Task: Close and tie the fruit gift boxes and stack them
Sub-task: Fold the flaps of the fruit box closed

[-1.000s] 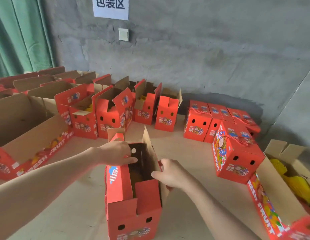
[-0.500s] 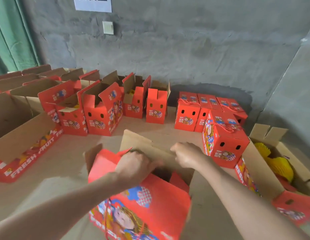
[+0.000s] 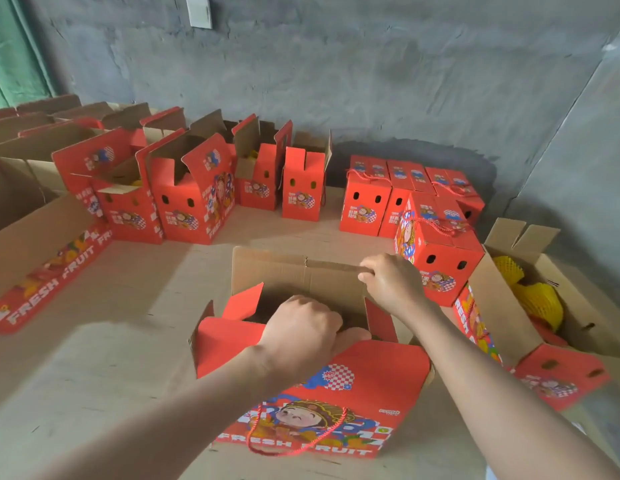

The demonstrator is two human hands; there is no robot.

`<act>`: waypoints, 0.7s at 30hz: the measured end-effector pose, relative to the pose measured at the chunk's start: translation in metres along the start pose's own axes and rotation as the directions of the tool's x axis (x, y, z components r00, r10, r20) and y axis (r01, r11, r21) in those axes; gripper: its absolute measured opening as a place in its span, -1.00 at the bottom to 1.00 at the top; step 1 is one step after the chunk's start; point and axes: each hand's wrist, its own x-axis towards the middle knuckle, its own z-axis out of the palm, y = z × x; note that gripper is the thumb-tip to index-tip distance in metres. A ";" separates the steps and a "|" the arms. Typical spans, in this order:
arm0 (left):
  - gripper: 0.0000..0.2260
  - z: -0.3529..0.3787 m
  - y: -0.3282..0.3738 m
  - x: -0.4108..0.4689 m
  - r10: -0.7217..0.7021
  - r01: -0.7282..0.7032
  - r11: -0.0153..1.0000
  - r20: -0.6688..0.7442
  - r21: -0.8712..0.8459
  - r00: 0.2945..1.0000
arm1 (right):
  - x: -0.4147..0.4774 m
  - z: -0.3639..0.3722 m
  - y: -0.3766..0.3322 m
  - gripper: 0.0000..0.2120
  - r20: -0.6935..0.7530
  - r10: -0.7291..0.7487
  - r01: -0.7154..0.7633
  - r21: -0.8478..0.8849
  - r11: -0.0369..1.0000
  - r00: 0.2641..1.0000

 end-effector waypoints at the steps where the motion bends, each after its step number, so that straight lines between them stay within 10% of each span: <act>1: -0.50 -0.001 0.003 -0.004 -0.017 0.017 1.000 0.011 -0.015 1.000 | -0.003 0.002 0.004 -0.88 -0.034 -0.010 0.011 0.004 1.000 0.999; 6: -0.53 -0.010 -0.019 -0.013 -0.258 0.298 0.937 0.216 -0.180 0.942 | -0.035 0.000 0.021 -0.67 -0.410 -0.118 0.164 0.079 0.983 0.904; 11: -0.89 -0.040 -0.087 -0.025 -0.403 0.399 0.862 0.056 -0.311 0.914 | -0.046 -0.013 0.038 -0.86 0.235 -0.087 -0.039 0.487 0.873 0.968; 13: -0.95 -0.039 -0.114 -0.037 -0.523 0.477 0.797 -0.028 -0.371 0.852 | -0.050 -0.006 0.044 -0.92 0.175 -0.029 -0.084 0.605 0.792 0.984; 17: -0.89 -0.013 -0.145 -0.069 -0.790 0.667 0.413 0.120 -0.620 0.601 | -0.064 0.009 0.053 -0.72 0.182 0.226 -0.241 0.933 0.268 0.957; 21: -0.86 0.008 -0.139 -0.086 -0.831 0.581 0.097 0.255 -0.808 0.495 | -0.080 0.027 0.049 -0.74 0.312 0.215 -0.363 0.893 0.265 0.925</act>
